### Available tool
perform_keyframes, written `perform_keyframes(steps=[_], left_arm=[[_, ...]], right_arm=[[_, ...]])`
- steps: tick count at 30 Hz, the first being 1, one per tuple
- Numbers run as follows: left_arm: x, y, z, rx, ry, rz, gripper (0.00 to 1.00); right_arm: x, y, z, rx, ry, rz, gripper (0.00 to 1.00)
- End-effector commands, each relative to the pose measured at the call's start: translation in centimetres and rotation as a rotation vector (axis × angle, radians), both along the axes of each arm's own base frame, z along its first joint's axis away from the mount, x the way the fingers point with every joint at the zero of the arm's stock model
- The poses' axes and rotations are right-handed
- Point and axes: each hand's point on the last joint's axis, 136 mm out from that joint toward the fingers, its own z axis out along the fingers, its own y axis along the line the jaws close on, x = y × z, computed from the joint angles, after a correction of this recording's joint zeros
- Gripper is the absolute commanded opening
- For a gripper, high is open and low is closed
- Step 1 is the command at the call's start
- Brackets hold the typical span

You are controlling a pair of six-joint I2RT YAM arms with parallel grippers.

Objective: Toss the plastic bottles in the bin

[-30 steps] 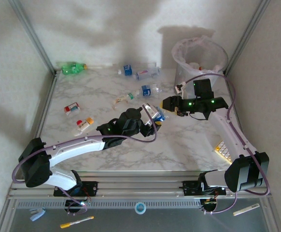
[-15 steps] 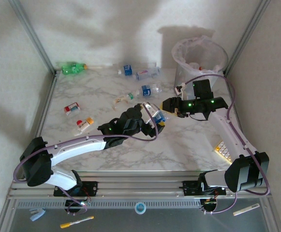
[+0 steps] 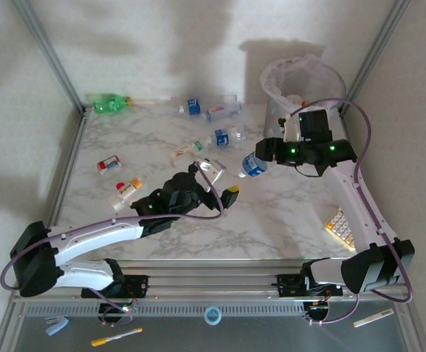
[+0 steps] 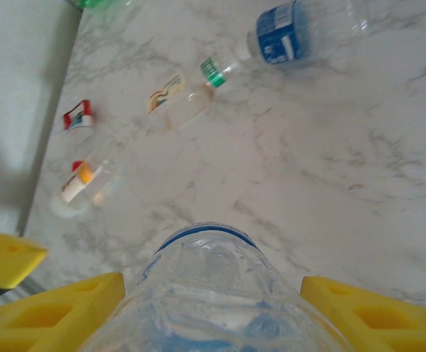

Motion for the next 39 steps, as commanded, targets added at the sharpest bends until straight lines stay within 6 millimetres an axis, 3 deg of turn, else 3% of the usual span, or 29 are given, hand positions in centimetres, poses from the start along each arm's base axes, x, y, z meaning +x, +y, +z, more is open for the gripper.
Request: perform_keyframes(steps=[1, 12, 21, 24, 28, 34, 39], left_arm=[[-0.3, 1.4, 1.8, -0.081, -0.022, 0.053, 1.00], [-1.0, 5.8, 2.7, -0.158, -0.049, 0.166, 1.00], [-1.5, 7.2, 2.0, -0.182, -0.038, 0.201, 1.00], [-1.5, 7.5, 1.9, -0.186, -0.034, 0.209, 1.00], [-1.5, 7.9, 1.8, -0.182, -0.034, 0.224, 1.00], [-1.4, 8.7, 1.8, -0.186, -0.032, 0.261, 0.99], [-1.5, 10.2, 2.3, -0.216, -0.043, 0.304, 1.00]], right_arm=[[0.3, -1.4, 2.1, -0.088, -0.098, -0.035, 0.32], [1.1, -3.3, 5.6, -0.182, -0.247, -0.079, 0.31], [2.4, -5.0, 8.5, -0.270, -0.357, -0.146, 0.31], [3.1, -6.3, 10.7, -0.320, -0.431, -0.211, 0.30], [3.8, -8.3, 15.6, -0.360, -0.610, -0.326, 0.29], [2.6, -9.6, 22.7, -0.282, -0.972, -0.449, 0.29], [1.6, -10.8, 25.7, -0.276, -1.139, -0.531, 0.27]])
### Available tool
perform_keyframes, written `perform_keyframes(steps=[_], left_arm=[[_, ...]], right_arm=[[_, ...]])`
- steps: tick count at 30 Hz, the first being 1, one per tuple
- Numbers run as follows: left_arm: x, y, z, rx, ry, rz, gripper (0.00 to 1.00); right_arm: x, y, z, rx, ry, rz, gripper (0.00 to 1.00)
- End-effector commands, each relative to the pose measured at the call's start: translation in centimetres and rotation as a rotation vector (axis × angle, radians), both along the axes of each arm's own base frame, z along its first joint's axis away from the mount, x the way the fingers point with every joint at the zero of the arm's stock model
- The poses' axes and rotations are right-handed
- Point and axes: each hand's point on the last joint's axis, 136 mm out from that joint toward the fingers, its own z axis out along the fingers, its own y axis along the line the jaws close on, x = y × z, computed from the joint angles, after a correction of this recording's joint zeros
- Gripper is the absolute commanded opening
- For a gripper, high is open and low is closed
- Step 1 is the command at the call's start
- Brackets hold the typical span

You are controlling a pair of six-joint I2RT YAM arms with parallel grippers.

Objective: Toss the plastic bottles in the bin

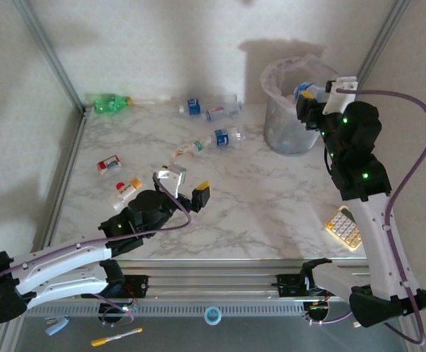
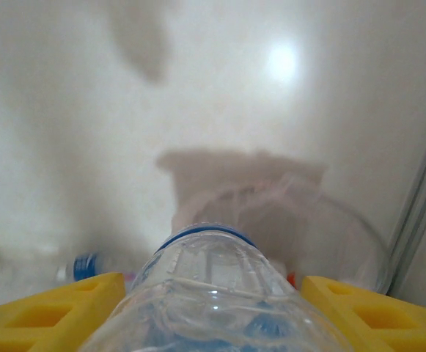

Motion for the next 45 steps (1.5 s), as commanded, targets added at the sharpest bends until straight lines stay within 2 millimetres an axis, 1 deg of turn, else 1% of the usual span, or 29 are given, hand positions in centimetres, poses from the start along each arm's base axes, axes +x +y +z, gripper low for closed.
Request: perform_keyframes(steps=[1, 3, 7, 13, 19, 26, 30, 33, 35, 37, 38, 39, 40, 41, 42, 43, 44, 45], left_arm=[[0.1, 1.8, 0.2, -0.030, 0.000, 0.068, 1.00], [0.1, 2.6, 0.4, -0.042, -0.001, 0.091, 1.00], [-0.2, 4.5, 0.9, -0.083, -0.012, 0.139, 1.00], [-0.9, 6.4, 1.3, -0.117, -0.022, 0.174, 1.00], [-1.1, 7.1, 1.1, -0.113, -0.015, 0.187, 1.00], [-1.1, 7.2, 1.1, -0.106, -0.017, 0.193, 1.00], [-1.0, 7.2, 1.1, -0.101, -0.016, 0.194, 1.00], [-1.0, 7.3, 1.2, -0.098, -0.014, 0.199, 1.00], [-1.0, 7.5, 1.0, -0.092, -0.009, 0.208, 1.00], [-0.9, 7.8, 0.7, -0.084, 0.005, 0.232, 1.00], [-0.8, 8.0, 0.6, -0.084, 0.011, 0.239, 1.00], [-0.8, 8.1, 0.5, -0.084, 0.016, 0.242, 1.00], [-0.9, 8.1, 0.4, -0.088, 0.021, 0.243, 1.00], [-0.8, 8.1, 0.3, -0.090, 0.026, 0.245, 1.00], [-0.8, 8.1, 0.2, -0.090, 0.033, 0.246, 1.00], [-0.8, 8.1, 0.2, -0.093, 0.042, 0.249, 1.00], [-0.8, 8.3, 0.1, -0.098, 0.050, 0.258, 1.00], [-0.7, 8.4, 0.0, -0.108, 0.060, 0.268, 1.00]], right_arm=[[-0.7, -1.1, 4.9, 0.004, -0.229, -0.067, 0.26], [-1.0, -1.4, 5.5, 0.001, -0.263, -0.082, 0.26], [-1.5, -1.8, 5.8, 0.010, -0.314, -0.100, 0.25], [-1.4, -1.7, 5.4, 0.007, -0.308, -0.094, 0.25], [-1.1, -1.5, 5.3, -0.004, -0.294, -0.085, 0.25], [-0.5, -1.3, 4.7, -0.014, -0.268, -0.077, 0.25], [0.4, -1.3, 4.4, -0.020, -0.247, -0.084, 0.25], [2.4, -1.5, 3.9, -0.026, -0.182, -0.088, 0.29], [4.8, -2.0, 2.9, -0.012, -0.087, -0.102, 0.31], [7.7, -2.6, 1.9, 0.020, 0.039, -0.097, 0.35], [9.0, -2.9, 1.3, 0.038, 0.099, -0.094, 0.36], [10.6, -3.0, 0.5, 0.051, 0.168, -0.089, 0.39], [12.4, -2.9, -1.4, 0.056, 0.254, -0.078, 0.46], [13.7, -2.8, -2.7, 0.059, 0.329, -0.057, 0.49], [14.8, -2.7, -3.5, 0.068, 0.390, -0.045, 0.54], [15.8, -2.8, -4.5, 0.083, 0.441, -0.042, 0.62], [16.4, -2.9, -5.2, 0.098, 0.476, -0.035, 0.67], [16.9, -3.1, -5.7, 0.118, 0.496, -0.031, 0.70]])
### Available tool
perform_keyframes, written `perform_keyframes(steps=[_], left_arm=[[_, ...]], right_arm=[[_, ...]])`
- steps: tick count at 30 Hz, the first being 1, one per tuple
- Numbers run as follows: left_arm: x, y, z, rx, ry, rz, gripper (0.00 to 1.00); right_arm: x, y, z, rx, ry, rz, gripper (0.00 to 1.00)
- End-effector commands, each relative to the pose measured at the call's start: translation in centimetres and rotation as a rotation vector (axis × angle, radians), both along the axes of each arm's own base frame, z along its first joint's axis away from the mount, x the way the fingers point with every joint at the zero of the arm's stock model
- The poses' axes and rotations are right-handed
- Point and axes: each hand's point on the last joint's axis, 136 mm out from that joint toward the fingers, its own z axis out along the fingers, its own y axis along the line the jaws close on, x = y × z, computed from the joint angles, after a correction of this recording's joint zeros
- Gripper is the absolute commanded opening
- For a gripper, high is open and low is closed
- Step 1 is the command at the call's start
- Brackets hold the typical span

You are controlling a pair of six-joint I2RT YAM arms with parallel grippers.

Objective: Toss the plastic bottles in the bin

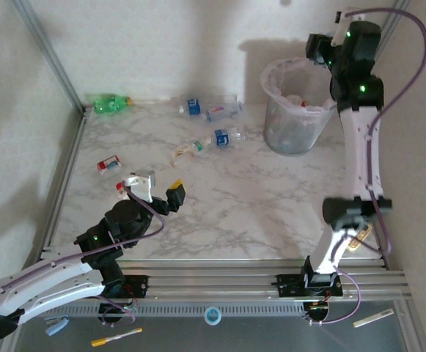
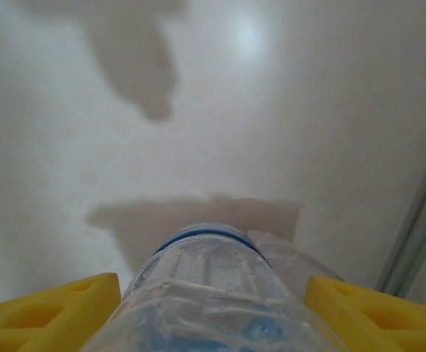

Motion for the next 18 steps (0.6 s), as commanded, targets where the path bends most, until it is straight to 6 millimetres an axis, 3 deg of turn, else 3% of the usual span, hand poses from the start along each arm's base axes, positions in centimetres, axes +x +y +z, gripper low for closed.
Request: perform_keyframes(steps=[1, 4, 8, 18], left_arm=[[0.3, 1.0, 0.1, -0.041, 0.032, 0.057, 1.00], [0.2, 0.8, -0.2, -0.067, 0.053, 0.050, 1.00], [0.6, 0.8, -0.6, -0.064, 0.078, 0.076, 1.00], [1.9, 1.0, -0.4, -0.029, 0.112, 0.136, 1.00]], right_arm=[[-0.5, 0.5, -7.8, 0.091, 0.325, 0.047, 0.72], [-0.6, 0.5, -7.8, 0.102, 0.323, 0.059, 0.77], [-2.0, 0.6, -6.5, 0.102, 0.271, 0.070, 0.82], [-5.0, 2.1, -5.9, 0.129, 0.300, 0.161, 0.86]])
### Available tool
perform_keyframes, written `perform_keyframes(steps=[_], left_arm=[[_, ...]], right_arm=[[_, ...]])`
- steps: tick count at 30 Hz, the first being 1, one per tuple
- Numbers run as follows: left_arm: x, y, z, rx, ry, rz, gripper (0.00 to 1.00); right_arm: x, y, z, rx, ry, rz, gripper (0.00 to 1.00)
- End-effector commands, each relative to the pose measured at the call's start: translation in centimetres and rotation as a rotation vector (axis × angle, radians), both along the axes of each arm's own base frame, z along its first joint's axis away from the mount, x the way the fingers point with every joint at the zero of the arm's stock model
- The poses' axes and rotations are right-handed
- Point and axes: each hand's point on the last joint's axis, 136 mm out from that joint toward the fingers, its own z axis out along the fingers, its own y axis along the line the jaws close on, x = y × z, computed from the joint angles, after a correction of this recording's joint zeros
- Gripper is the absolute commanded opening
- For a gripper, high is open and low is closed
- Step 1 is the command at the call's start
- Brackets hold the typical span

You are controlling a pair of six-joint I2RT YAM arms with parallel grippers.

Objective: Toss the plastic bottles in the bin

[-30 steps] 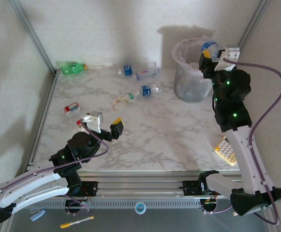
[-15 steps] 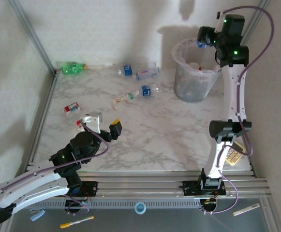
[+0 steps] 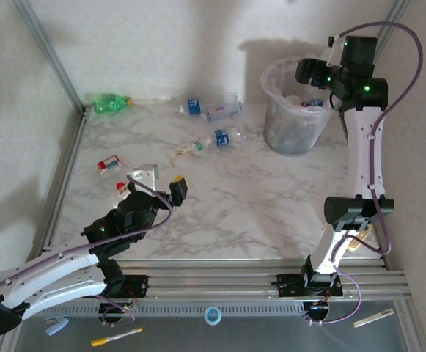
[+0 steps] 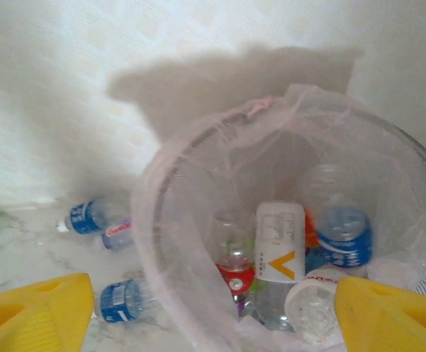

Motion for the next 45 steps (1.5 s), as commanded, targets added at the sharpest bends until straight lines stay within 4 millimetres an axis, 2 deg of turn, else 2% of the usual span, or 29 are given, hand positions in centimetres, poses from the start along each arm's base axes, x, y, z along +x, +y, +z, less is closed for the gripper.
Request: perform_keyframes(steps=[1, 9, 14, 17, 21, 25, 33, 39, 45], left_arm=[[0.3, 0.8, 1.2, -0.018, -0.008, 0.040, 1.00], [0.6, 0.9, 1.6, -0.018, 0.003, 0.013, 1.00], [1.3, 0.1, 1.3, -0.004, 0.038, -0.028, 1.00], [2.1, -0.6, 0.5, 0.017, 0.094, -0.057, 1.00], [4.0, -0.8, -1.9, 0.068, 0.201, -0.048, 1.00], [5.8, -1.3, -2.5, 0.082, 0.230, -0.056, 1.00], [9.0, -3.2, -2.6, 0.096, 0.237, -0.126, 1.00], [9.8, -4.5, -3.0, 0.113, 0.232, -0.174, 1.00], [10.2, -5.4, -2.9, 0.185, 0.206, -0.244, 1.00]], right_arm=[[-1.2, 0.9, 0.5, 0.031, 0.007, 0.044, 0.86], [-4.0, 1.7, 1.7, 0.049, -0.003, 0.096, 0.93], [-6.0, 2.3, 2.3, 0.063, -0.005, 0.133, 0.97], [-7.1, 2.7, 2.5, 0.071, -0.009, 0.157, 0.98], [-8.7, 3.2, 2.3, 0.080, -0.005, 0.193, 0.99], [-10.6, 3.4, 2.2, 0.085, 0.003, 0.205, 0.99], [-14.4, 3.3, 1.0, 0.103, 0.035, 0.199, 0.99], [-16.0, 1.2, -0.7, 0.060, 0.076, 0.080, 0.99], [-17.0, 1.0, -2.0, 0.071, 0.116, 0.062, 0.99]])
